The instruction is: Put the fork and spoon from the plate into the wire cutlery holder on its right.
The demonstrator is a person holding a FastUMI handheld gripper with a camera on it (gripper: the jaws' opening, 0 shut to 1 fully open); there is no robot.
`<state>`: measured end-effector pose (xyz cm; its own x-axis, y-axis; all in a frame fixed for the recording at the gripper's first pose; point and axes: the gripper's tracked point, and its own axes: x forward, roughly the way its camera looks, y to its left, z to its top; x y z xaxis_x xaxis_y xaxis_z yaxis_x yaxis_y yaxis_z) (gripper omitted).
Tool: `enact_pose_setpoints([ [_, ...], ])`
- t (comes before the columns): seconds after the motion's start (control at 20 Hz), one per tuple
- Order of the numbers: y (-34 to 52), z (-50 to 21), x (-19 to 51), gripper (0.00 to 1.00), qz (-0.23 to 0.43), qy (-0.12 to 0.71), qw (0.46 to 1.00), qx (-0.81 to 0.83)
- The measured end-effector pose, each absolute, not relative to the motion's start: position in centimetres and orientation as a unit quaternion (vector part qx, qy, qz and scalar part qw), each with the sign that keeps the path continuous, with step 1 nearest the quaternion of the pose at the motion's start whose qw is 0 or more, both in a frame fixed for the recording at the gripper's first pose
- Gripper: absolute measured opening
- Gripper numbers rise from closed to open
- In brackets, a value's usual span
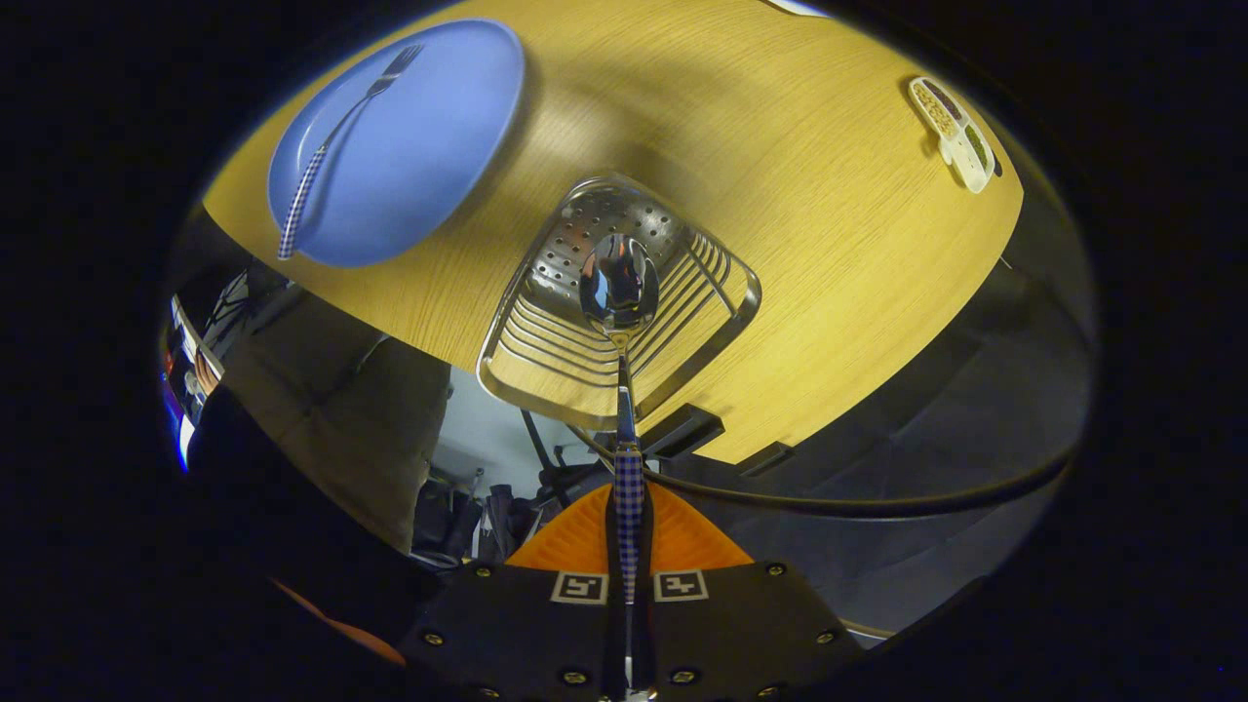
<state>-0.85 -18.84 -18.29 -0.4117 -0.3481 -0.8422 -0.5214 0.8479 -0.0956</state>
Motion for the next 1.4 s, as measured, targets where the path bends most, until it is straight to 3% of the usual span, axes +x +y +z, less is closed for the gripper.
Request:
enact_pose_setpoints([
  [0.4,-17.6,-19.1,0.8,0.12,0.089,0.841,0.487,-0.220],
  [0.45,-17.8,-19.0,0.8,0.24,0.091,0.840,0.490,-0.217],
  [0.6,-18.1,-18.2,0.4,0.33,0.092,0.838,0.496,-0.210],
  [0.65,-18.3,-18.0,0.1,0.58,0.092,0.837,0.498,-0.207],
  [0.7,-18.5,-17.6,0.0,0.66,0.090,0.835,0.502,-0.205],
  [0.8,-19.2,-16.5,-0.5,0.67,0.085,0.829,0.514,-0.202],
  [0.85,-19.3,-15.5,-0.8,0.72,0.079,0.823,0.526,-0.198],
  [0.95,-19.7,-14.6,-1.1,0.99,0.068,0.805,0.556,-0.194],
  [1.2,-19.1,-12.4,-2.6,0.97,0.030,0.750,0.642,-0.156],
  [1.4,-17.2,-12.8,-5.8,0.98,0.011,0.722,0.680,-0.122],
])
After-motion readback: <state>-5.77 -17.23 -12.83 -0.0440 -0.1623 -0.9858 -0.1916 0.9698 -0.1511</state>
